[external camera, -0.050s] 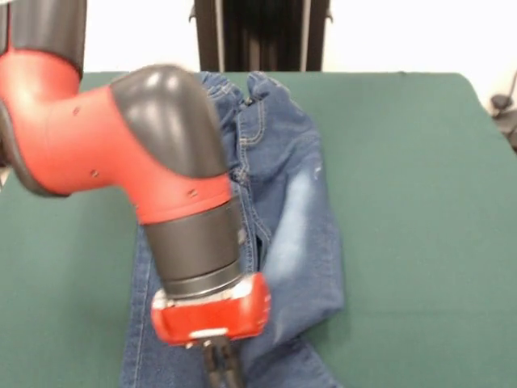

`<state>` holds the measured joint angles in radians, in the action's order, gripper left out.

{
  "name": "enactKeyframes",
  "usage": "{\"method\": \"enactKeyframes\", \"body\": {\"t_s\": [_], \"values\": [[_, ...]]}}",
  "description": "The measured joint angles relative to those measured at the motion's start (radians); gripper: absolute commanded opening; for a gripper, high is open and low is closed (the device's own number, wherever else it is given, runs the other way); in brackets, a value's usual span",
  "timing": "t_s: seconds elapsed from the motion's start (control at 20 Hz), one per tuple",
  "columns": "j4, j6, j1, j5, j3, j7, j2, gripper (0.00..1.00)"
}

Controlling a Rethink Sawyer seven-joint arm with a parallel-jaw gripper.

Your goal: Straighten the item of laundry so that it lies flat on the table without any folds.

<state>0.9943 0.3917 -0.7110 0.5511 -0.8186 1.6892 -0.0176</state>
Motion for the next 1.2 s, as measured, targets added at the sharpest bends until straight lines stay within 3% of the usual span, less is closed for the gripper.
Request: {"method": "enactKeyframes", "body": {"t_s": [0.05,0.1,0.5,0.65,1.0,1.2], "values": [[0.0,-0.008,-0.021,-0.002,-0.035,-0.008,0.02,0.0],[0.0,-0.015,-0.042,-0.003,-0.07,-0.016,0.04,1.0],[-0.01,-0.027,-0.097,0.011,-0.196,-0.088,0.123,1.0],[-0.01,-0.034,-0.095,0.012,-0.195,-0.089,0.122,1.0],[-0.009,-0.04,-0.054,0.065,-0.135,-0.089,0.064,1.0],[0.005,-0.033,0.012,0.089,-0.036,-0.089,-0.04,1.0]]}}
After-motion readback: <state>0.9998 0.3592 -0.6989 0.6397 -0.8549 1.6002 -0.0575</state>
